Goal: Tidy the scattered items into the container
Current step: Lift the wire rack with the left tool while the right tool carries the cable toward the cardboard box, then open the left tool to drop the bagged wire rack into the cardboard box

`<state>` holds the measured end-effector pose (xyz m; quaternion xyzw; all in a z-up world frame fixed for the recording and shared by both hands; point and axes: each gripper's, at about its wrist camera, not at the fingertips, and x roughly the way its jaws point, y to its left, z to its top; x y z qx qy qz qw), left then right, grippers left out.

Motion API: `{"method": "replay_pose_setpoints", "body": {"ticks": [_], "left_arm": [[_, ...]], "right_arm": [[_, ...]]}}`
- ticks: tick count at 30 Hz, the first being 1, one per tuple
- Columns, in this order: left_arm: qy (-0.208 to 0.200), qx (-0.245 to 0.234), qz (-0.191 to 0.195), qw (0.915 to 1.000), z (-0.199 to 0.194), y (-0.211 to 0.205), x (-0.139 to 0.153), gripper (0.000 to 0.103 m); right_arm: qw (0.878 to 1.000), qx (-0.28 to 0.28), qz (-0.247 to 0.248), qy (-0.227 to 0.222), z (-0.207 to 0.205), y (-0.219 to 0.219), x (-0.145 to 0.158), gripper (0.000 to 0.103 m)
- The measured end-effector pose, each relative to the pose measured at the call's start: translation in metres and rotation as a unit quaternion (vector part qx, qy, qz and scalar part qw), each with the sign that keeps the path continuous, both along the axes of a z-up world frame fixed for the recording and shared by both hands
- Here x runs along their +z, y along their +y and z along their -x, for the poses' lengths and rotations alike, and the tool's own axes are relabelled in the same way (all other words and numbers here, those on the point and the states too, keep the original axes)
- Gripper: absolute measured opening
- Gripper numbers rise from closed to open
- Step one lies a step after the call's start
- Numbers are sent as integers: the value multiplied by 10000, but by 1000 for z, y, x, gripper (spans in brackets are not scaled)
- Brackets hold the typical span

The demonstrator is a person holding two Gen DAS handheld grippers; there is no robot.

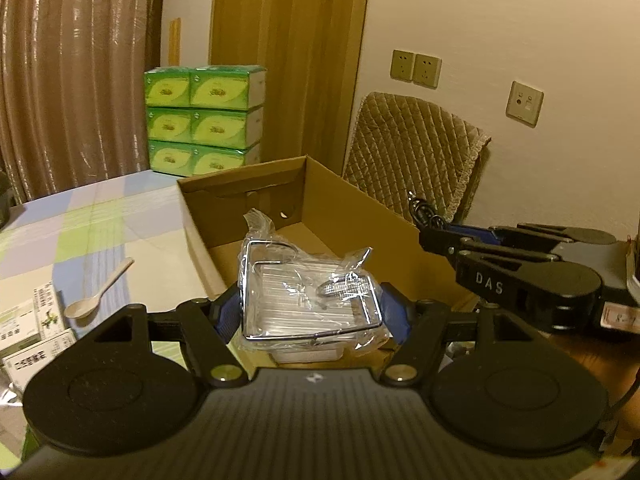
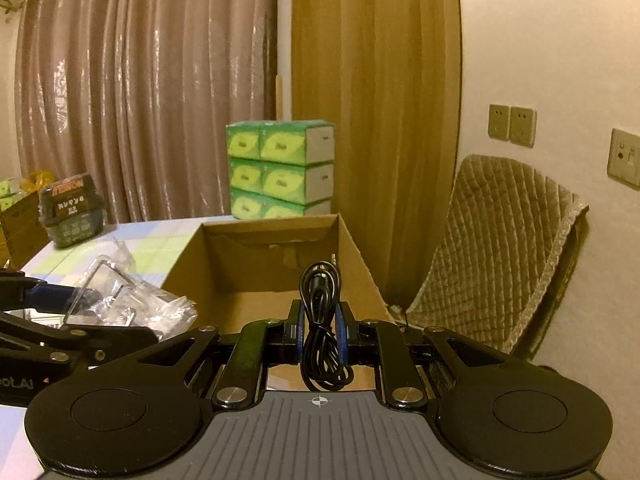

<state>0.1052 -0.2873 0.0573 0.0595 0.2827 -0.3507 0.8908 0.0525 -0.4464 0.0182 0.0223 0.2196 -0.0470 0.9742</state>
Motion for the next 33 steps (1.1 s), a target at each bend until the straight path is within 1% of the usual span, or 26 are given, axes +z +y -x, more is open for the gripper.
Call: {"method": "replay_pose_setpoints", "body": {"ticks": [9, 17, 23, 28, 33], "left_arm": [[138, -69, -31, 9999, -12, -16, -14, 66], [168, -85, -2, 9998, -19, -21, -16, 66], [215, -83, -70, 9997, -23, -27, -21, 67], [72, -18, -139, 9999, -20, -26, -21, 68], [4, 88, -99, 9999, -17, -14, -18, 68]], "right_arm": [[9999, -19, -72, 110, -12, -9, -10, 13], [9999, -19, -80, 128, -16, -10, -12, 12], [9998, -38, -88, 156, -20, -13, -16, 12], [9998, -44, -99, 174, -21, -14, -19, 13], [9997, -40, -116, 194, -20, -13, -21, 13]]}}
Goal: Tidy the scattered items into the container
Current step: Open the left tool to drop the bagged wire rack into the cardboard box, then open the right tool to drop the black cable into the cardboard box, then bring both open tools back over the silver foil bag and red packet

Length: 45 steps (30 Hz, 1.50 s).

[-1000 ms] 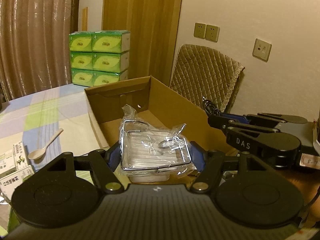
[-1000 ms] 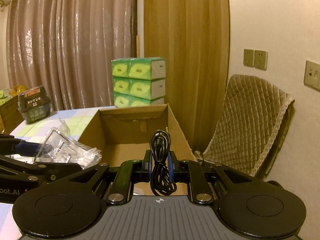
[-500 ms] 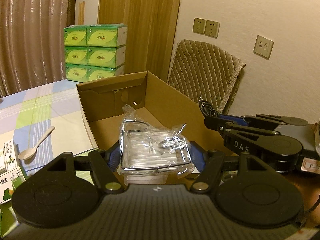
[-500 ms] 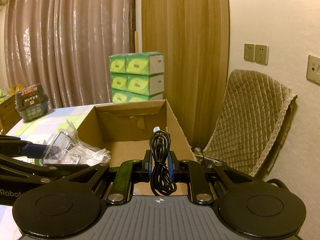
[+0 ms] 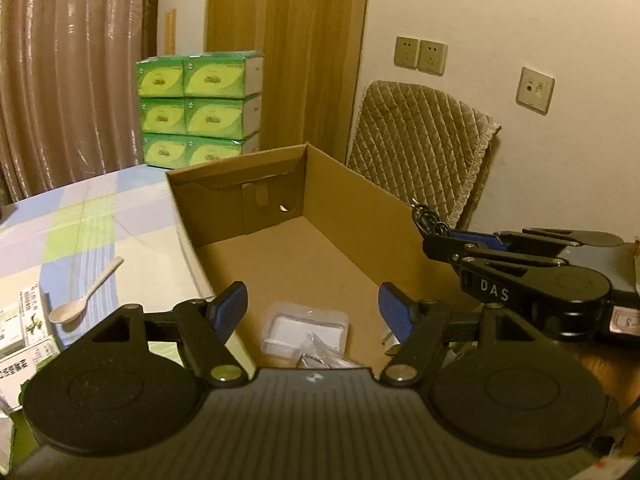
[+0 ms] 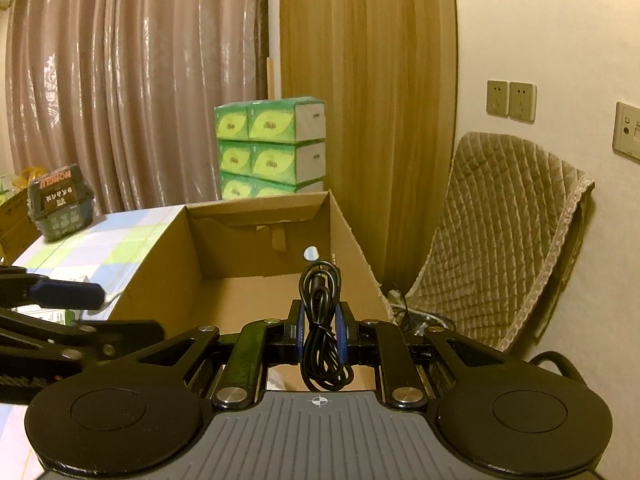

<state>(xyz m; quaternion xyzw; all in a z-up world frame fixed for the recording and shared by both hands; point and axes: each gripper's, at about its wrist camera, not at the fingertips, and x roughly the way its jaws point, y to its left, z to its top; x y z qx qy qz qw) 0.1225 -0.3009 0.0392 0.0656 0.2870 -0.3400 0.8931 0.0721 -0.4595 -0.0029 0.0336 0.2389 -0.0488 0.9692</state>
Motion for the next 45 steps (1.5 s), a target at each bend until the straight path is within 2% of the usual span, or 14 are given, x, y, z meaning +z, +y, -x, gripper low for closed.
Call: {"method": "replay_pose_setpoints", "body": {"ticks": [8, 21, 25, 26, 27, 28, 30, 45], "left_arm": [[102, 226, 45, 9997, 3, 24, -4, 68], [161, 308, 89, 9994, 4, 33, -6, 68], [172, 323, 85, 9993, 3, 34, -7, 68], [166, 324, 77, 9993, 3, 34, -7, 68], [158, 327, 67, 9993, 4, 35, -7, 68], [153, 330, 61, 9993, 4, 35, -7, 68], [158, 337, 55, 9993, 4, 37, -8, 68], [268, 621, 56, 9977, 13, 69, -11, 68]], "right_arm": [[9999, 128, -31, 50, 1, 10, -3, 12], [9996, 244, -54, 103, -3, 19, -6, 13], [9989, 408, -16, 249, -9, 23, -9, 13], [9988, 412, 52, 258, -9, 25, -10, 15], [9988, 403, 87, 245, -9, 27, -11, 26], [9990, 389, 81, 225, -8, 27, -11, 49], [9991, 395, 31, 159, -5, 27, -12, 71], [9991, 372, 50, 180, 16, 35, -13, 71]]}}
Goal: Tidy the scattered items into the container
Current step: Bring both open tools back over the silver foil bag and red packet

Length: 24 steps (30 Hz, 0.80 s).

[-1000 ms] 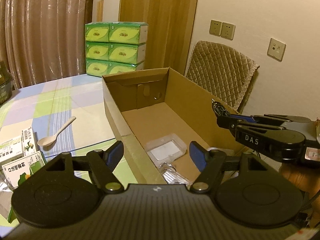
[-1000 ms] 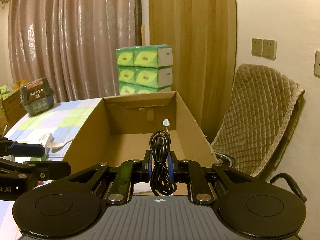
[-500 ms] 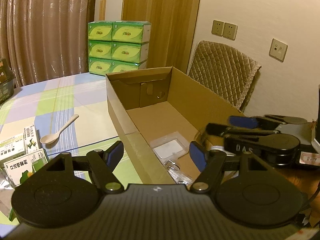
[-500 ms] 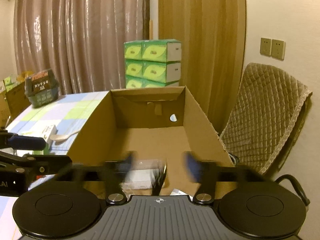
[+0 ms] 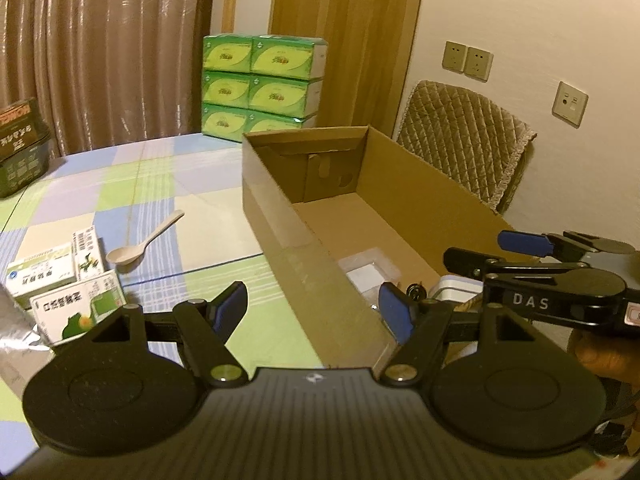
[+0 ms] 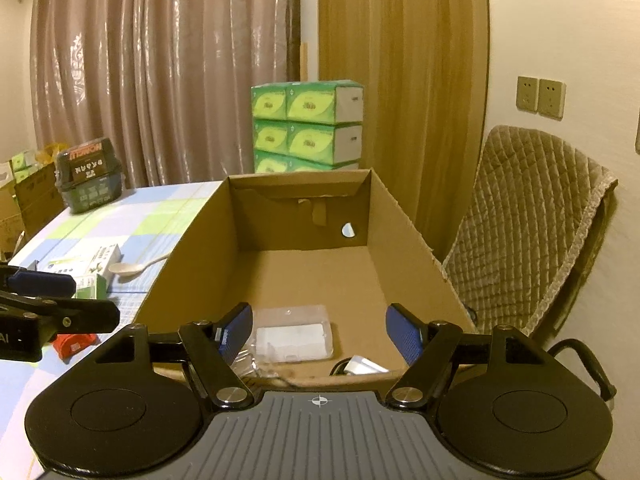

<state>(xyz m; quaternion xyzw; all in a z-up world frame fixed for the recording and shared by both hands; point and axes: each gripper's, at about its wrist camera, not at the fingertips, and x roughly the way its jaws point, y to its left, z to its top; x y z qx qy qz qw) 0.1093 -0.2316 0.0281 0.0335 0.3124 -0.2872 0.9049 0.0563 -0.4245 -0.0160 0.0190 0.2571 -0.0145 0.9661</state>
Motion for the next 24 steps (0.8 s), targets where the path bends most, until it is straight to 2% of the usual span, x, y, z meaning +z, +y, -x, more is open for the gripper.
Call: {"method": "replay_pose_setpoints", "body": {"ticks": [5, 14, 20, 24], "left_arm": [[42, 165, -1, 9999, 6, 17, 1, 71], [107, 665, -37, 9977, 22, 69, -2, 82], [105, 1119, -130, 9936, 32, 114, -6, 95], [154, 1424, -214, 9895, 38, 143, -9, 97]], "right_arm": [[10000, 41, -10, -51, 8, 9, 5, 71], [9992, 297, 6, -269, 23, 43, 19, 71], [9975, 599, -1, -373, 29, 72, 25, 76], [9957, 800, -15, -456, 33, 92, 28, 80]]}}
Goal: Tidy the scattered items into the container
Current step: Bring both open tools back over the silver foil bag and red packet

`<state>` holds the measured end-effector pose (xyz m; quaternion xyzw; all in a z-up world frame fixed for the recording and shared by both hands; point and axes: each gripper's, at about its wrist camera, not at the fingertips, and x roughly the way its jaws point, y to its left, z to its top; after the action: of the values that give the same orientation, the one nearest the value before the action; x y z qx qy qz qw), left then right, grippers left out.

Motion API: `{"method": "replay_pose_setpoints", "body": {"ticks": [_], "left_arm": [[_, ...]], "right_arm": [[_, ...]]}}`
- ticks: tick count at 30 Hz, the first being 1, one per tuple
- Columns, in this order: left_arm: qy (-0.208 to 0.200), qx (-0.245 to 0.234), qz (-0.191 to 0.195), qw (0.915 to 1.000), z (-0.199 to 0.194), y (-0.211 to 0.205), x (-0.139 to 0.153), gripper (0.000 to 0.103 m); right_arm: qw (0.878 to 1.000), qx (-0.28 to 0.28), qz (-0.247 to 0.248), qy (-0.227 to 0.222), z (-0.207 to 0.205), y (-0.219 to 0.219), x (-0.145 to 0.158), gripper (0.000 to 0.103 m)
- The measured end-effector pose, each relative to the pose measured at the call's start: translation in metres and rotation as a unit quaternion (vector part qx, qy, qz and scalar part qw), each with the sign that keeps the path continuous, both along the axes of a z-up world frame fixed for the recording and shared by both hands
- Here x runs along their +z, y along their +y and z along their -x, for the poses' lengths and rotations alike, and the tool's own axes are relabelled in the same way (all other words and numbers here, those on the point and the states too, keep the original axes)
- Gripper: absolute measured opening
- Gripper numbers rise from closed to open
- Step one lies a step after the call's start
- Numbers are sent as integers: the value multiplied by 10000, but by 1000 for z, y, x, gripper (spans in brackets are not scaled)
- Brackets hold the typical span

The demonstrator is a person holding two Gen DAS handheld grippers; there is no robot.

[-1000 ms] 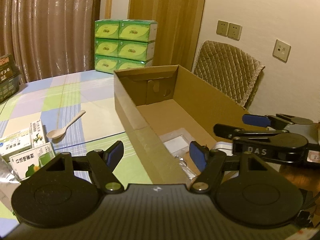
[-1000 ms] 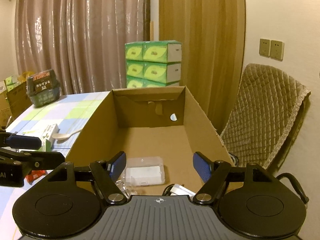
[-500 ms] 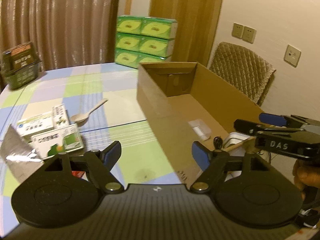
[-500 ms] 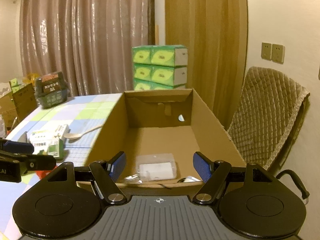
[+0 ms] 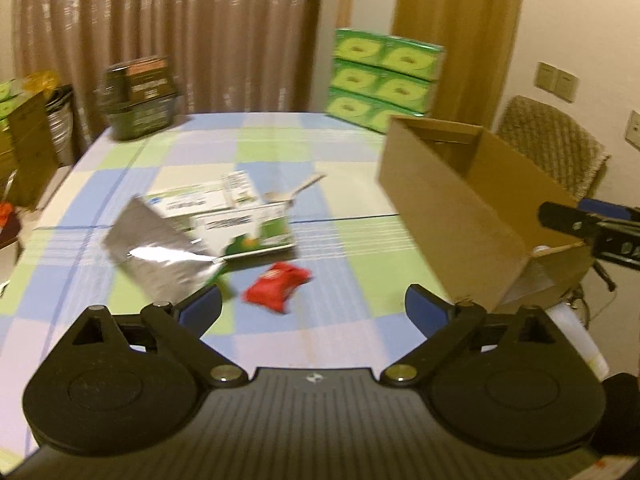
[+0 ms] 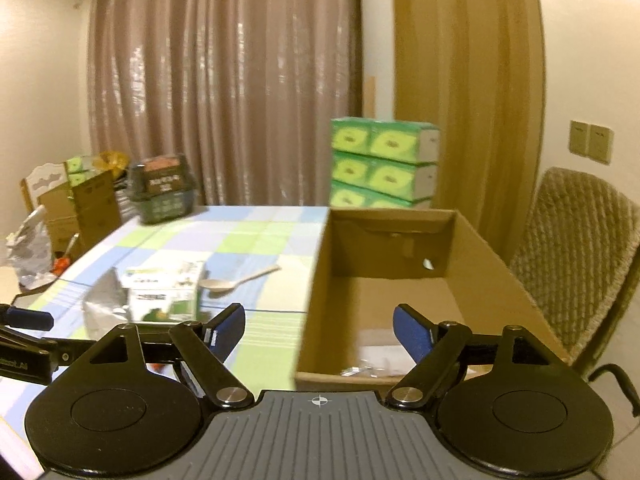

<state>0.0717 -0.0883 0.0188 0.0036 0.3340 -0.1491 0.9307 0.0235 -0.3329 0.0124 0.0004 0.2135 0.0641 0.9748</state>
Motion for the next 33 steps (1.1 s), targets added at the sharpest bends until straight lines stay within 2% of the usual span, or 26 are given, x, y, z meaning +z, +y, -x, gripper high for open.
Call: {"method": "replay_pose_setpoints", "body": {"ticks": [7, 14, 24, 33], "left_arm": [[104, 500, -104, 9986, 5, 45, -6, 99], [170, 802, -108, 9966, 4, 72, -10, 101], [298, 1003, -38, 9945, -8, 93, -19, 101], [399, 1091, -43, 9932, -30, 105, -29, 101]], "right_arm": [[9991, 415, 46, -88, 3, 33, 3, 86], [9959, 889, 147, -17, 0, 64, -2, 91], [9897, 1332, 296, 440, -20, 92, -30, 94], [9779, 1796, 576, 897, -56, 115, -62, 94]]}}
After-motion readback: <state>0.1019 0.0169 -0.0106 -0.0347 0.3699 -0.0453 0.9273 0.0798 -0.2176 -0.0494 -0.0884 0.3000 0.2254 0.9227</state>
